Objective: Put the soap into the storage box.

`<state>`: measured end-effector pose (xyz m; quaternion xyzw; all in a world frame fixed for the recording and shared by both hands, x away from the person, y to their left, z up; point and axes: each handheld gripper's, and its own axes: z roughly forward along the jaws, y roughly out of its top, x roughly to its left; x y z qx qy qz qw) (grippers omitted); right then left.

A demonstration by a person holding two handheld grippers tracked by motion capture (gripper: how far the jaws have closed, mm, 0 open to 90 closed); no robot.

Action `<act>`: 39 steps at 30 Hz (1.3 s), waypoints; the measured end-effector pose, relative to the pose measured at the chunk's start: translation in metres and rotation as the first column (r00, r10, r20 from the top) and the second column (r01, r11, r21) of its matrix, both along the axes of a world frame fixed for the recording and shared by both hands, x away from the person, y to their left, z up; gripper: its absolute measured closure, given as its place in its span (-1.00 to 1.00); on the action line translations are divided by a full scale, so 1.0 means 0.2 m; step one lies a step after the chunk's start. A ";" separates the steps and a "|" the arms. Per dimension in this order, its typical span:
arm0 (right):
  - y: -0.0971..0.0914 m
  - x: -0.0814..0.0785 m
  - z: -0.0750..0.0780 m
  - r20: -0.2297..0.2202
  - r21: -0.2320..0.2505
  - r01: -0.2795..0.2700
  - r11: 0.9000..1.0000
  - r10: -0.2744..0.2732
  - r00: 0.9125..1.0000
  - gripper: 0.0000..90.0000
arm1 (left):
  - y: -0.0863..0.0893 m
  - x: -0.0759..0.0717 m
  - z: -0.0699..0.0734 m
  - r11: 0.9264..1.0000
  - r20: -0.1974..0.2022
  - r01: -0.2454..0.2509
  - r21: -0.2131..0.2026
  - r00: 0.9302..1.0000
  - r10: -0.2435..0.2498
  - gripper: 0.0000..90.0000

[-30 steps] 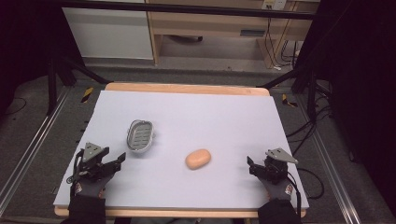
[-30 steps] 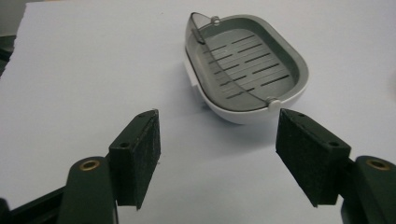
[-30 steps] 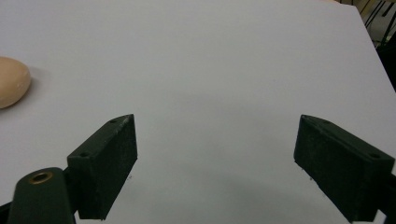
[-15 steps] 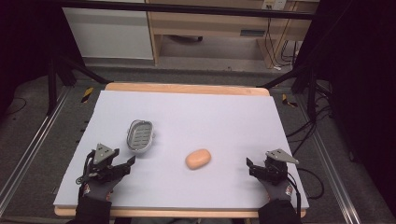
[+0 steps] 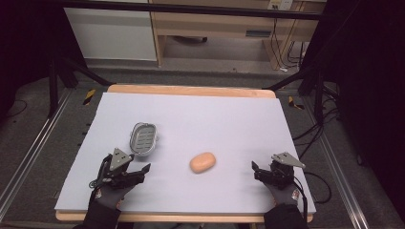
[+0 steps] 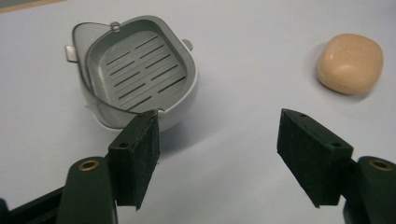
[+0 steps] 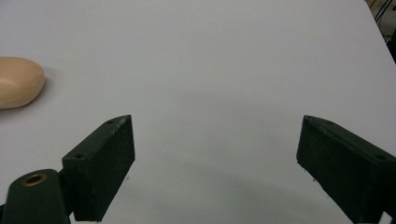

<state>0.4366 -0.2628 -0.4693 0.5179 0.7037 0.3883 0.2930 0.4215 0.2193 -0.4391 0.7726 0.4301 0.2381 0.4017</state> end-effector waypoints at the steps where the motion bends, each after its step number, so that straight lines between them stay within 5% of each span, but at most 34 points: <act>1: 0.00 0.00 0.00 0.000 -0.002 -0.001 1.000 0.001 1.000 -0.75 | -0.01 0.00 0.00 1.000 -0.002 0.005 0.003 1.000 -0.005 -0.35; 20: 0.00 -0.01 0.00 0.004 0.007 -0.001 1.000 0.001 1.000 -0.77 | -0.16 0.00 0.05 0.995 0.003 0.096 0.013 0.995 -0.096 -0.40; 39: 0.01 -0.01 0.01 0.004 -0.005 0.003 1.000 -0.003 1.000 -0.78 | -0.40 0.08 0.13 0.982 0.015 0.189 0.018 0.982 -0.189 -0.40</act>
